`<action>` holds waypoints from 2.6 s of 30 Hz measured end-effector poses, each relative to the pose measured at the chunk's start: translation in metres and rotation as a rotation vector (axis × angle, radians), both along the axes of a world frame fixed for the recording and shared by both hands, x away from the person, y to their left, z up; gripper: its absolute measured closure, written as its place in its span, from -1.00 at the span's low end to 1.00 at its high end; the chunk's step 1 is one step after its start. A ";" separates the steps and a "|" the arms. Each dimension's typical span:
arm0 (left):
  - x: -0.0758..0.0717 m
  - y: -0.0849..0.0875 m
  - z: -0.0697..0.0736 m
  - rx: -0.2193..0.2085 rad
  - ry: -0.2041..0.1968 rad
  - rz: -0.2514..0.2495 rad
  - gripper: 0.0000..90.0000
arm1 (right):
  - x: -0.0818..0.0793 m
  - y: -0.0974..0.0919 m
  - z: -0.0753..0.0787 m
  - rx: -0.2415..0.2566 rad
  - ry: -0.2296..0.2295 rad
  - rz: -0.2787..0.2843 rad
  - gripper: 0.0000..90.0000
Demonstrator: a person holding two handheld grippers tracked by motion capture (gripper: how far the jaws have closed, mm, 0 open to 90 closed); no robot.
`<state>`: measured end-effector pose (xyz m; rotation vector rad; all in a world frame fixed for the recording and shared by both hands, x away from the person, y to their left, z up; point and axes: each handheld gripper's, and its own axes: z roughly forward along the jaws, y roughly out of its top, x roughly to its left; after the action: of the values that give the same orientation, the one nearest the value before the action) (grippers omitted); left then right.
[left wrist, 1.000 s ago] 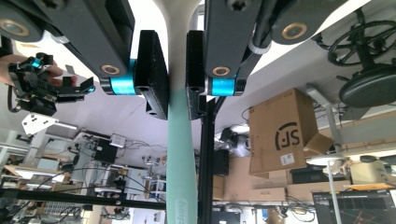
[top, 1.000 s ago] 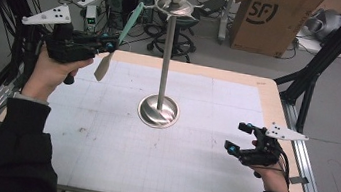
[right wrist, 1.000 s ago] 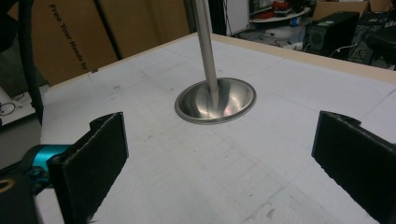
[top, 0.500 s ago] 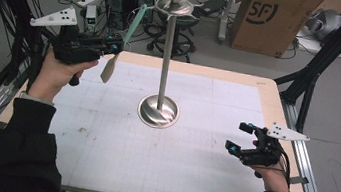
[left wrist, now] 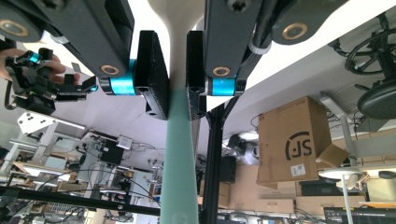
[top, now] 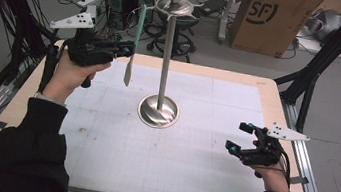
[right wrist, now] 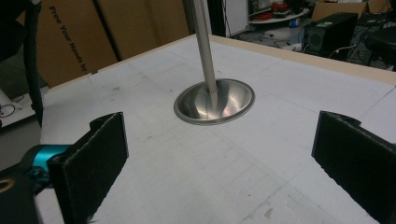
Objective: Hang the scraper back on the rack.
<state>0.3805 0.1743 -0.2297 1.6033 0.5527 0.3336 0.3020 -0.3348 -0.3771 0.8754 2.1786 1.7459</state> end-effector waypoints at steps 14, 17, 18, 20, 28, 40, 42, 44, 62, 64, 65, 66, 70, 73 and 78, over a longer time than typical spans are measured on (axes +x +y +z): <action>0.001 -0.006 -0.001 0.011 -0.010 0.004 0.77 | 0.000 0.000 0.000 -0.001 0.000 0.001 -0.94; 0.000 -0.007 -0.002 -0.002 -0.027 0.022 0.70 | 0.001 0.000 0.000 -0.003 -0.003 0.001 -0.94; 0.000 -0.007 -0.002 -0.014 -0.025 0.020 0.62 | 0.000 0.000 0.000 -0.002 0.000 0.000 -0.94; -0.003 -0.008 -0.002 -0.032 -0.007 0.026 0.56 | 0.000 -0.001 0.000 -0.002 0.001 0.001 -0.94; -0.019 -0.011 -0.022 0.023 -0.042 0.024 0.12 | 0.002 0.002 -0.002 -0.011 0.005 0.005 -0.94; -0.039 -0.015 -0.063 0.099 -0.077 -0.041 -0.67 | 0.005 0.003 -0.003 -0.014 0.006 0.013 -0.94; -0.039 -0.016 -0.072 0.125 -0.069 -0.032 -0.82 | 0.003 0.003 -0.002 -0.019 0.003 0.021 -0.94; -0.039 -0.016 -0.081 0.136 -0.047 -0.035 -0.88 | 0.001 0.003 -0.001 -0.016 0.000 0.020 -0.94; -0.054 0.018 -0.151 0.116 -0.015 0.006 -0.96 | -0.005 0.002 -0.005 -0.033 0.002 -0.008 -0.94; -0.052 0.021 -0.157 0.145 0.003 0.043 -0.96 | -0.006 0.001 -0.005 -0.032 -0.004 -0.016 -0.94; -0.052 0.023 -0.160 0.143 0.003 0.046 -0.96 | -0.007 0.002 -0.004 -0.030 -0.009 -0.017 -0.94; -0.052 0.025 -0.162 0.147 0.012 0.052 -0.96 | -0.007 0.002 -0.004 -0.031 -0.017 -0.016 -0.94; -0.052 0.035 -0.168 0.161 0.019 0.095 -0.96 | -0.009 0.005 -0.006 -0.023 -0.031 -0.019 -0.94; -0.054 0.045 -0.169 0.176 0.031 0.131 -0.96 | -0.007 0.007 -0.010 -0.031 -0.027 -0.019 -0.94; -0.057 0.059 -0.171 0.151 0.009 0.149 -0.96 | -0.007 0.005 -0.011 -0.025 -0.028 -0.031 -0.94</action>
<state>0.3230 0.2329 -0.4007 1.7133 0.6691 0.4894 0.2951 -0.3295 -0.3884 0.8696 2.1530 1.7020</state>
